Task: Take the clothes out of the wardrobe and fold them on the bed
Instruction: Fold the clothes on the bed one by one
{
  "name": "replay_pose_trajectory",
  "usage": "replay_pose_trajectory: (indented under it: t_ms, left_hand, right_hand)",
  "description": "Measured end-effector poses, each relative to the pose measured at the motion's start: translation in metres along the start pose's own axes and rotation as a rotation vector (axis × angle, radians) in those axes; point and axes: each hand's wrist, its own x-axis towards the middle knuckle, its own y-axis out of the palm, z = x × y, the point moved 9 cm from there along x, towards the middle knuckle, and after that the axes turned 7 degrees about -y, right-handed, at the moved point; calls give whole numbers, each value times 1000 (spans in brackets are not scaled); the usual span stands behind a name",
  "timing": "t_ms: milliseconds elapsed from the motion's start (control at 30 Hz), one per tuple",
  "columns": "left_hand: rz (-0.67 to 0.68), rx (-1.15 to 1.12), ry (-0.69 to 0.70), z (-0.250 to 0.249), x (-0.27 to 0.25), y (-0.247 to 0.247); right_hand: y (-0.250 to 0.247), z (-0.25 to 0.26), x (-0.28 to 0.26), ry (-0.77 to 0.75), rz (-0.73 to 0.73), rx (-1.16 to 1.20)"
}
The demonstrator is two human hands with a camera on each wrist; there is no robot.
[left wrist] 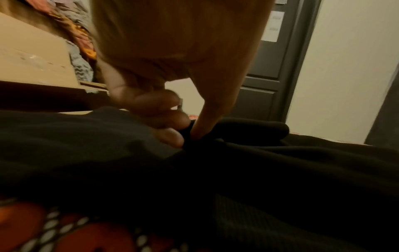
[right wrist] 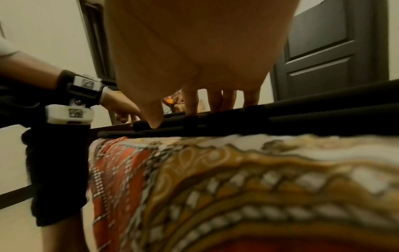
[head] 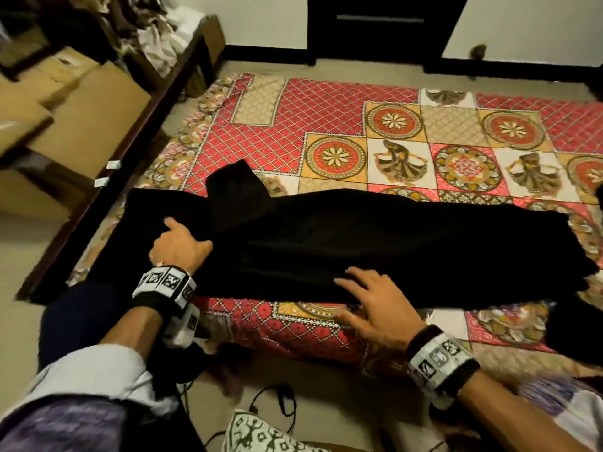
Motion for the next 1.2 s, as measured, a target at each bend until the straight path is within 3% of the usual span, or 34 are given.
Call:
replay_pose_trajectory:
  t_ms: [67, 133, 233, 300, 367, 433, 533, 633, 733, 800, 900, 1000, 1100, 1200]
  left_hand:
    - [15, 58, -36, 16, 4, 3]
    - [-36, 48, 24, 13, 6, 2]
    - [-113, 18, 346, -29, 0, 5]
    - [-146, 120, 577, -68, -11, 15]
    - [-134, 226, 659, -98, -18, 25]
    - [-108, 231, 656, -116, -15, 28]
    - [-218, -83, 477, -106, 3, -11]
    - [-390, -580, -13, -16, 32, -67]
    - [-367, -869, -495, 94, 40, -72]
    - [-284, -894, -670, 138, 32, -58]
    - [-62, -811, -738, 170, 27, -29]
    - [130, -759, -705, 188, 41, -11]
    - [129, -851, -719, 223, 109, 14]
    - [330, -839, -578, 169, 103, -5]
  right_hand:
    - [8, 17, -3, -62, 0, -27]
    - [7, 18, -3, -70, -38, -7]
    - [4, 14, 2, -55, -72, 3]
    - [5, 15, 5, -50, -73, 2]
    - [10, 17, 6, -35, -55, 2]
    - [14, 16, 6, -13, -44, 6]
    - [13, 14, 3, 9, -42, 26]
    - [13, 13, 4, -1, -42, 35]
    - [15, 10, 8, 21, -31, 35]
    - [16, 10, 10, 31, -24, 31]
    - [16, 9, 12, 42, -18, 22]
    - [18, 9, 13, 48, -6, 6]
    - [16, 10, 14, 58, -5, 6]
    - [14, 12, 15, 61, -20, 13]
